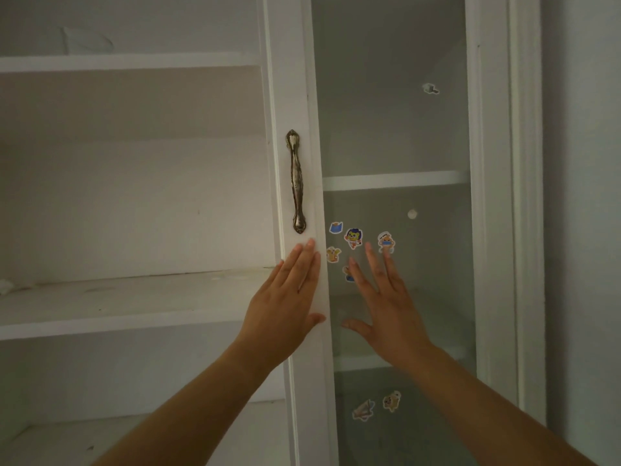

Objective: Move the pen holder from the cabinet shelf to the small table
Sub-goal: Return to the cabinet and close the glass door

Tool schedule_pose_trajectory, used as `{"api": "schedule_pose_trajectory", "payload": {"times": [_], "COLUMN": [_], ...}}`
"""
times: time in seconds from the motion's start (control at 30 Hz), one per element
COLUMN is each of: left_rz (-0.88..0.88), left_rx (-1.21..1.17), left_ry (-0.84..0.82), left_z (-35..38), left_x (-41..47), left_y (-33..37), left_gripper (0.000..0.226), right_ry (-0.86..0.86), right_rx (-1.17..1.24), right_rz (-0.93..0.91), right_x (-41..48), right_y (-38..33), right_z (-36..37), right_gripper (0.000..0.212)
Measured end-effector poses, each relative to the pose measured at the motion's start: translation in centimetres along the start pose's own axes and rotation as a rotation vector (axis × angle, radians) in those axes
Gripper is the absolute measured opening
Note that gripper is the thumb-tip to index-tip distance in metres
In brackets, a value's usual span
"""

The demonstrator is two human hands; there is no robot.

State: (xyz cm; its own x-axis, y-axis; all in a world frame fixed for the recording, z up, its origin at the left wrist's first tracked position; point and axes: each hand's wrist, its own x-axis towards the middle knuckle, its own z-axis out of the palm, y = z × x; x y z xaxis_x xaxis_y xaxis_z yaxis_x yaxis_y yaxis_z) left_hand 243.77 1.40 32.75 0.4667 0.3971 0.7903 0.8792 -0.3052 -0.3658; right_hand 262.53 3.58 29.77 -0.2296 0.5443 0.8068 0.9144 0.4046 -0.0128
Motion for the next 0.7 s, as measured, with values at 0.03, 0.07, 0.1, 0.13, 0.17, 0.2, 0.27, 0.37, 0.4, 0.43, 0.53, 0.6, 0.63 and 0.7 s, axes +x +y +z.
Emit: {"api": "schedule_pose_trajectory", "payload": {"times": [0.03, 0.07, 0.1, 0.13, 0.17, 0.2, 0.27, 0.37, 0.4, 0.43, 0.53, 0.6, 0.63, 0.7], "left_rz": [0.013, 0.012, 0.003, -0.008, -0.010, -0.004, 0.004, -0.009, -0.013, -0.010, -0.006, -0.006, -0.004, 0.000], "left_rx": [0.006, 0.013, 0.015, 0.013, 0.002, -0.023, -0.083, -0.066, -0.057, -0.047, -0.047, -0.033, -0.027, -0.015], "left_ry": [-0.003, -0.017, -0.031, -0.041, -0.049, -0.065, -0.108, -0.098, -0.086, -0.066, -0.022, -0.025, -0.026, -0.031], "left_z": [0.1, 0.3, 0.3, 0.4, 0.7, 0.9, 1.0, 0.8, 0.8, 0.8, 1.1, 1.1, 1.1, 1.1], "left_x": [-0.1, -0.1, -0.1, -0.1, 0.0, 0.1, 0.1, 0.0, 0.0, 0.0, 0.1, 0.1, 0.1, 0.0], "left_y": [0.3, 0.5, 0.7, 0.8, 0.8, 0.7, 0.4, 0.3, 0.3, 0.2, -0.1, -0.3, -0.2, -0.2], "left_gripper": [0.112, 0.112, 0.113, 0.113, 0.112, 0.110, 0.107, 0.111, 0.113, 0.114, 0.115, 0.115, 0.114, 0.112], "right_ry": [0.013, 0.023, 0.027, 0.025, 0.022, 0.022, 0.024, 0.029, 0.030, 0.029, 0.036, 0.038, 0.042, 0.057], "right_rx": [0.000, 0.000, 0.002, 0.004, 0.004, 0.002, 0.000, -0.012, -0.018, -0.026, -0.043, -0.060, -0.076, -0.100], "right_rz": [-0.001, -0.005, -0.010, -0.012, -0.011, -0.009, -0.010, -0.016, -0.018, -0.020, -0.023, -0.012, -0.004, 0.011], "right_x": [-0.1, -0.3, -0.4, -0.4, -0.4, -0.3, -0.2, -0.4, -0.5, -0.7, -1.0, -0.9, -0.9, -1.0], "right_y": [0.1, 0.1, 0.2, 0.3, 0.3, 0.4, 0.4, 0.3, 0.2, 0.2, 0.3, 0.3, 0.3, 0.2], "right_z": [0.1, 0.2, 0.4, 0.7, 0.8, 0.9, 0.9, 0.9, 0.9, 1.0, 1.2, 1.1, 1.0, 0.9], "right_gripper": [0.102, 0.102, 0.102, 0.102, 0.104, 0.105, 0.107, 0.106, 0.106, 0.107, 0.111, 0.111, 0.111, 0.112]}}
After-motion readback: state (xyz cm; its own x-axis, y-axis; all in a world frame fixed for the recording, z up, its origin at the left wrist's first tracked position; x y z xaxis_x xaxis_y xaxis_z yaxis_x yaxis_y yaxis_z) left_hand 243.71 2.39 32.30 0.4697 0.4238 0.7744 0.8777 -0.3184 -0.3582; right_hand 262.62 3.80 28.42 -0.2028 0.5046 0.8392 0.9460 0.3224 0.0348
